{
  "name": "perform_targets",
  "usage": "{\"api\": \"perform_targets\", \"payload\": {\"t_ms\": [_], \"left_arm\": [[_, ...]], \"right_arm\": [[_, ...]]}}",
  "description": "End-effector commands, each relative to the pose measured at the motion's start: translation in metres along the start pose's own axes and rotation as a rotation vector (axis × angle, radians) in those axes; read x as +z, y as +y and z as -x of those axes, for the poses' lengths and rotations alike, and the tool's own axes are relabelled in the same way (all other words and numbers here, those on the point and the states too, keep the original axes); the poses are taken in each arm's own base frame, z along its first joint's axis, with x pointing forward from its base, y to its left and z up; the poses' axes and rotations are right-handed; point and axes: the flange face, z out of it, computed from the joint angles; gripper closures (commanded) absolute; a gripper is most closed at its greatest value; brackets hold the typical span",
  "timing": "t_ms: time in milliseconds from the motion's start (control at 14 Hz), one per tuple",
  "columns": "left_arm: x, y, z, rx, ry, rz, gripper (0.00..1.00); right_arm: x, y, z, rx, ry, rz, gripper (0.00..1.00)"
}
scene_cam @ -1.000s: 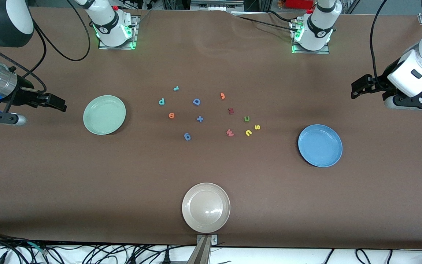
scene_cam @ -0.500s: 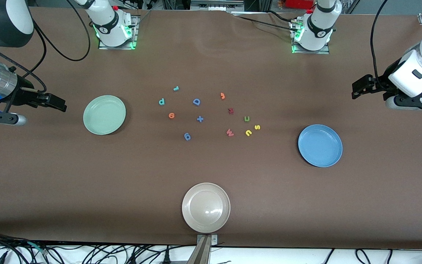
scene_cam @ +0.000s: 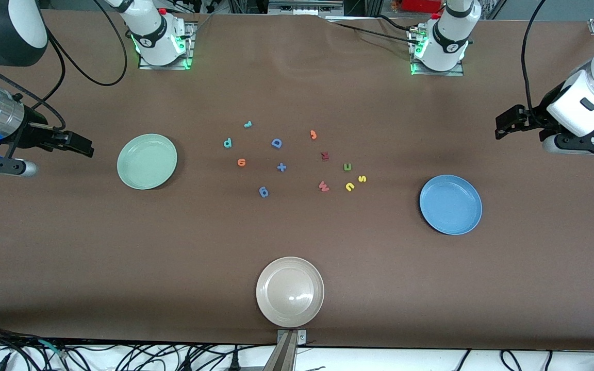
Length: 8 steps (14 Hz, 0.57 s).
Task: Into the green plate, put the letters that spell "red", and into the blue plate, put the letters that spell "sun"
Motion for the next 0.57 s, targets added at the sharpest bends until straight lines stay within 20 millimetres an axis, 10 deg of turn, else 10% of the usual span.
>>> {"api": "perform_targets", "payload": {"t_ms": [0,500], "left_arm": [[-0.0047,-0.0026,-0.0005,0.016,0.006,0.003,0.00],[-0.0048,-0.0060,-0.0007,0.012,0.007,0.003,0.00]], "right_arm": [[-0.0051,0.0005,0.0012,0.008,-0.002,0.007,0.00],[-0.0050,0.0005,0.0014,0.007,-0.004,0.007,0.00]]}}
